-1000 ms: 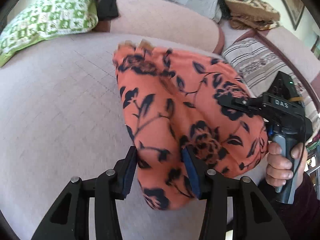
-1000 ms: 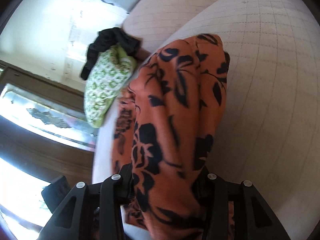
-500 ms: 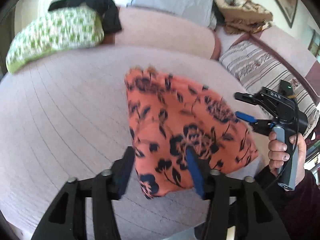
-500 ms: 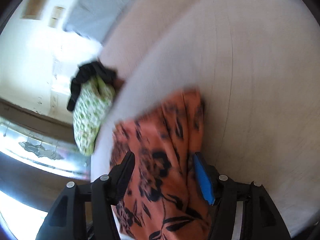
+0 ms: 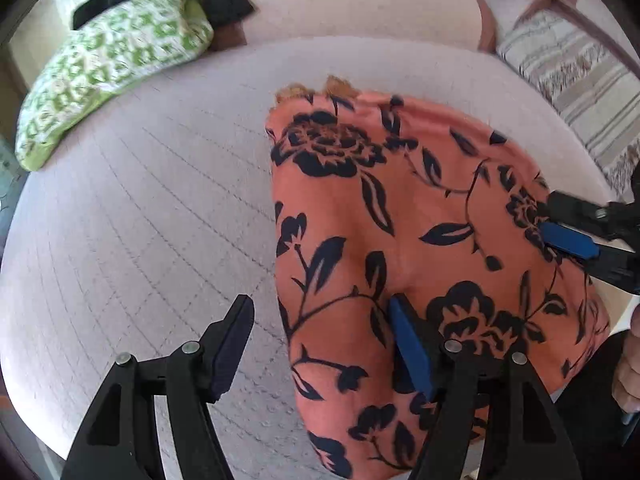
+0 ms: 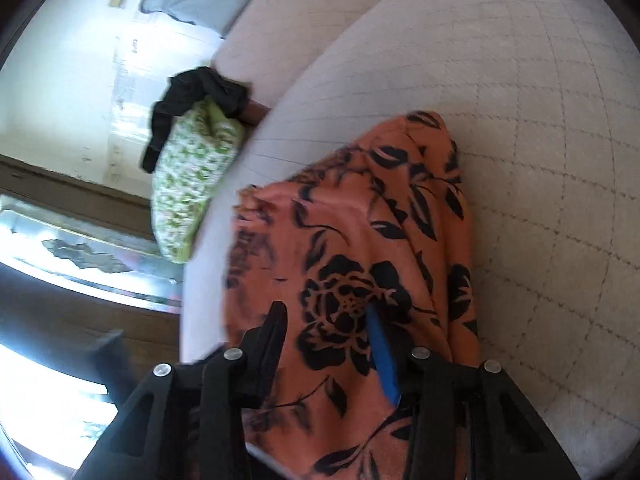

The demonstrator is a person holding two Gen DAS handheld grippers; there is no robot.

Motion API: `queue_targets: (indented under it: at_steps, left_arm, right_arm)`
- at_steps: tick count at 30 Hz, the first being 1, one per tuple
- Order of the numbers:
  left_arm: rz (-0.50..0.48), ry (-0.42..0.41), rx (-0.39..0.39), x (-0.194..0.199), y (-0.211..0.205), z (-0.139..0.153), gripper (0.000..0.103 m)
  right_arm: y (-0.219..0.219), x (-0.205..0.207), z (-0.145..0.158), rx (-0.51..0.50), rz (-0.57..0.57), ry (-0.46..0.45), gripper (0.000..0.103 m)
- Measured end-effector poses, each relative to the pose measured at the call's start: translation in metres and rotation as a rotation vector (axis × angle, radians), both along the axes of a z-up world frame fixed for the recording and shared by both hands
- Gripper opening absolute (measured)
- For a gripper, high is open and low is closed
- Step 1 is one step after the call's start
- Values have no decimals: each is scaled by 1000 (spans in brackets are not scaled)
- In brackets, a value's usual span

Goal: Fold small clothes
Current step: 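Fold the held roll end over onto the bundle with the left gripper, then release the folded orange dress and raise both grippers away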

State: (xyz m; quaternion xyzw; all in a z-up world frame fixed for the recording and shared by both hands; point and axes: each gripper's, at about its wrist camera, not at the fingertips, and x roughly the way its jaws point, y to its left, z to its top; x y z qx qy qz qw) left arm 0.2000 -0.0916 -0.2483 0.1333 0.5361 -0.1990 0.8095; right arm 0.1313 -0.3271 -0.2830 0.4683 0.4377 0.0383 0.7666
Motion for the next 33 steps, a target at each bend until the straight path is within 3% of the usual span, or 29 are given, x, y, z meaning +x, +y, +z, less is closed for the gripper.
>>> queue_targets:
  at_steps: [3,5,7,9,11,17,25,33]
  left_arm:
    - [-18,-29,-4,-19,-3,21,71]
    - [-36,-101,4,-40,-7,40,71]
    - [-57,-172,16,-60,-12,56,75]
    - [-72,-267,40,-84,-15,73,86]
    - [-76,-338,53,-103,-18,87,88]
    - [-69,-446,78,-127,-25,119,88]
    - [-25,-532,80,-150,-23,143,88]
    - [33,-538,80,-150,-11,148,89]
  right_arm:
    - [-9,-18,26,-46,-31,-90,59]
    - [-15,-30,41,-83,-60,-134,60]
    - [-21,-45,54,-107,-82,-173,61]
    - [-23,-62,64,-126,-95,-217,62]
    - [-23,-78,74,-163,-95,-238,62]
    - [-4,-105,91,-277,-72,-287,63]
    - [8,-126,108,-365,-92,-369,64]
    - [33,-136,120,-493,-91,-404,67]
